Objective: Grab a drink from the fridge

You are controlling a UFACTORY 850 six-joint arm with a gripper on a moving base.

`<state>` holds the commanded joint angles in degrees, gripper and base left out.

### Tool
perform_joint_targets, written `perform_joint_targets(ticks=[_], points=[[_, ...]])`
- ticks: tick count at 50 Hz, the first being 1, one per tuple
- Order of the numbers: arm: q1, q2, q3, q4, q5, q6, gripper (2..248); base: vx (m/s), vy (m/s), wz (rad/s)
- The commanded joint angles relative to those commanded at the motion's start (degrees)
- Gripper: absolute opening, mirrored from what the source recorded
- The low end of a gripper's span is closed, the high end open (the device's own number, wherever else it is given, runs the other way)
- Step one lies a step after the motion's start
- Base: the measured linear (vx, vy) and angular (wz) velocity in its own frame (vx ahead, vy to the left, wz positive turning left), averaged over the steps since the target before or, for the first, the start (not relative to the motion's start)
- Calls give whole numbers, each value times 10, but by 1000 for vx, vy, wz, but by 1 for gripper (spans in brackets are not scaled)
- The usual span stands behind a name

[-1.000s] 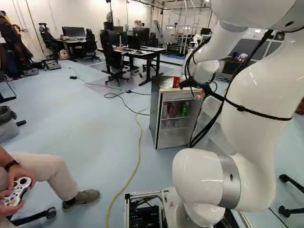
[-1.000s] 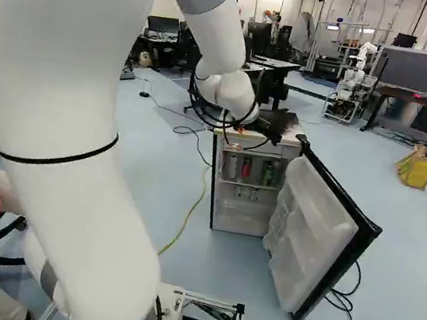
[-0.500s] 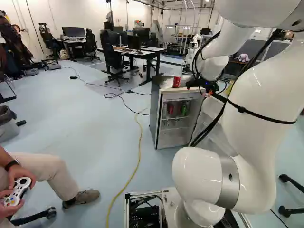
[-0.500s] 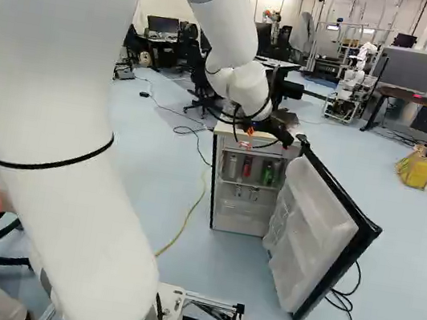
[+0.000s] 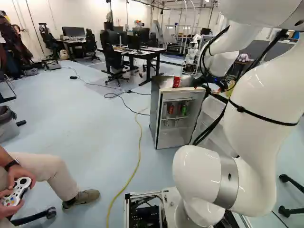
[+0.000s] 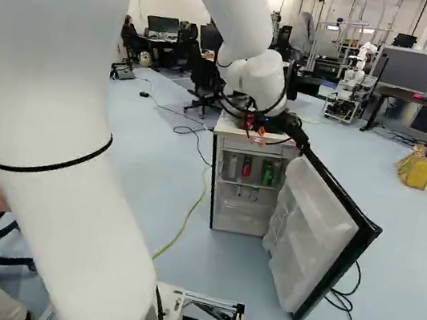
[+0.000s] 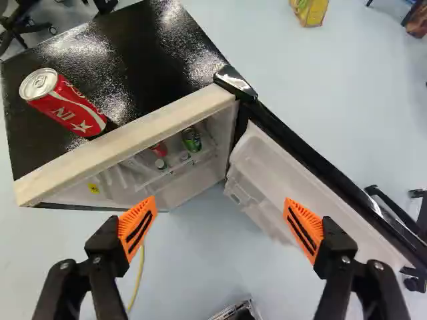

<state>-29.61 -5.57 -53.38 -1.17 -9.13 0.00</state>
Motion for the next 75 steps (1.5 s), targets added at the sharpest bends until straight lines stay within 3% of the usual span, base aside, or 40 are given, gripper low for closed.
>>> perform_joint_targets(ticks=[34,55,75], points=[[-54,-5,-54,-31,-81,0,247,0,0,0],[-86,-38,-93,-42,-119,0,247,0,0,0],[-114,-73,-134,-42,-123,0,247,0,0,0]])
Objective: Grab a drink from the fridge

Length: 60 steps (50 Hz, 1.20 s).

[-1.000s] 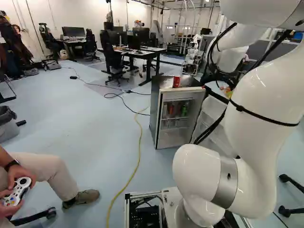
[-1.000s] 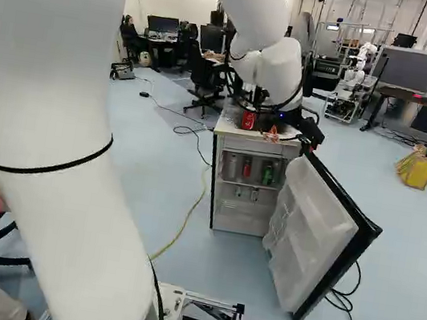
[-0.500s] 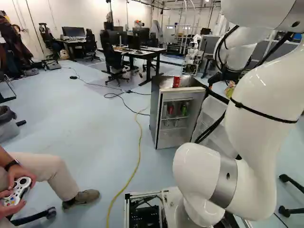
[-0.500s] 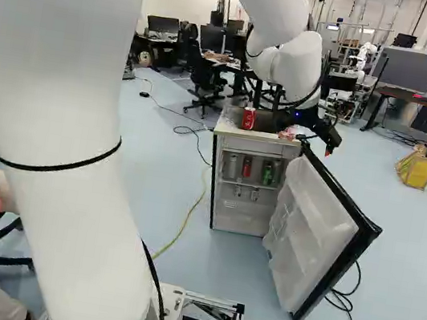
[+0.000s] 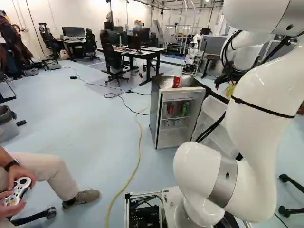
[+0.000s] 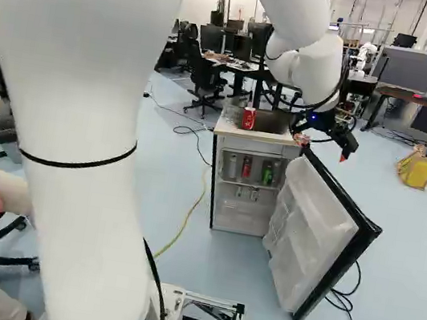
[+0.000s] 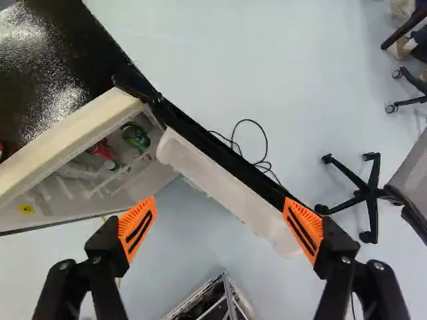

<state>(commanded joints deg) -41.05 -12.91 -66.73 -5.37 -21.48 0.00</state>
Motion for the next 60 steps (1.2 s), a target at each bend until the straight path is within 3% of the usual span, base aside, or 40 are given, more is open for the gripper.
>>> perform_joint_targets(ticks=[20,60], points=[[-27,-36,-42,0,-5,0,247,0,0,0],[-73,-114,-138,0,-57,0,247,0,0,0]])
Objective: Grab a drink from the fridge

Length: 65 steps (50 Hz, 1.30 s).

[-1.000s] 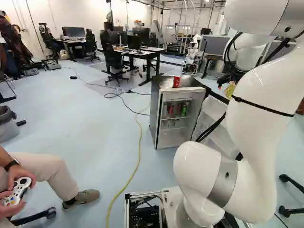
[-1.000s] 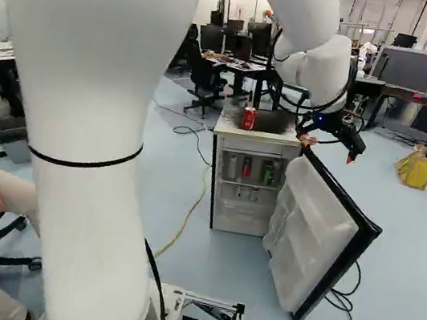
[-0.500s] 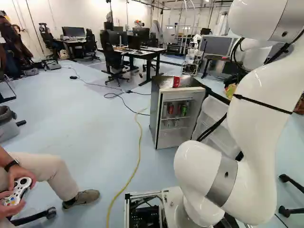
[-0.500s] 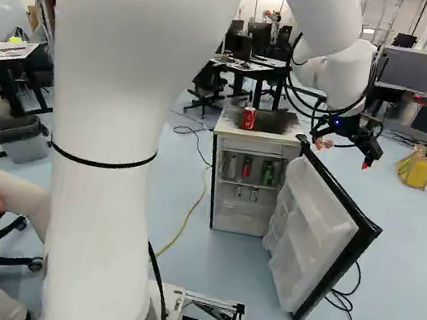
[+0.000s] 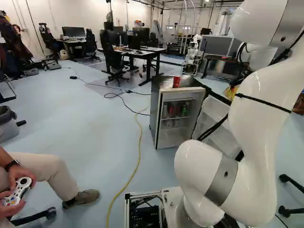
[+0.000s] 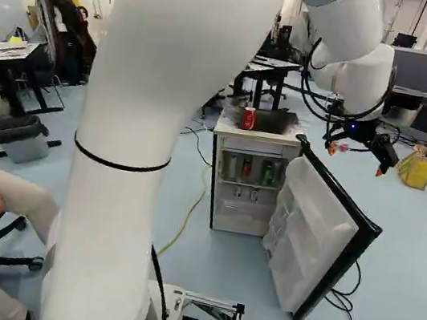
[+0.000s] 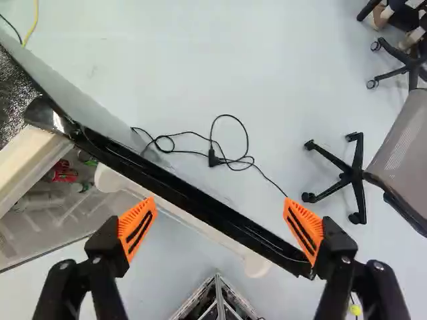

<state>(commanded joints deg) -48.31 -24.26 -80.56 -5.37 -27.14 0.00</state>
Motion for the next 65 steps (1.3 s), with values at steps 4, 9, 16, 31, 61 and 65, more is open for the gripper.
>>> perform_joint_targets(ticks=[4,9,16,31,61,65], points=[[-3,-10,-13,0,-5,0,247,0,0,0],[-6,-23,-30,0,-12,0,247,0,0,0],[-9,-42,-55,0,-22,0,247,0,0,0],[-15,-84,-111,0,-43,0,247,0,0,0],[-20,-134,-174,0,-81,0,247,0,0,0],[-20,-139,-174,0,-82,0,247,0,0,0]])
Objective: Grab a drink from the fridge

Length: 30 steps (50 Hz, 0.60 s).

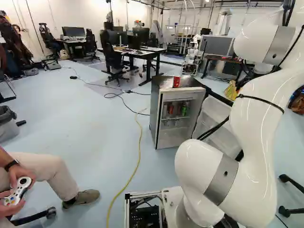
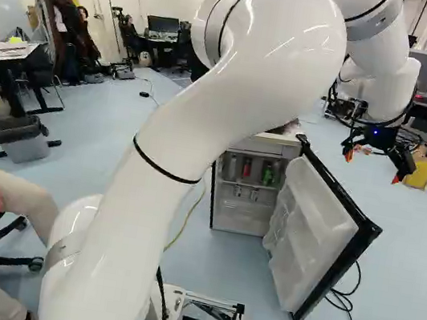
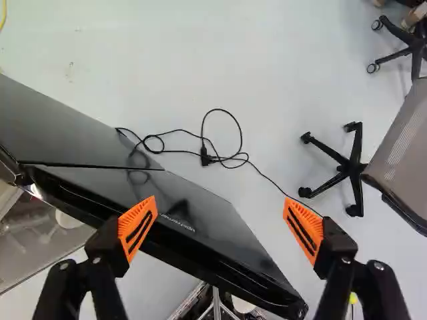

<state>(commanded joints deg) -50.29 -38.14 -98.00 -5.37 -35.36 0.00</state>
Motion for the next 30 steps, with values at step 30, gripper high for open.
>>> perform_joint_targets(ticks=[30], points=[[0,-39,-9,0,0,0,247,0,0,0]])
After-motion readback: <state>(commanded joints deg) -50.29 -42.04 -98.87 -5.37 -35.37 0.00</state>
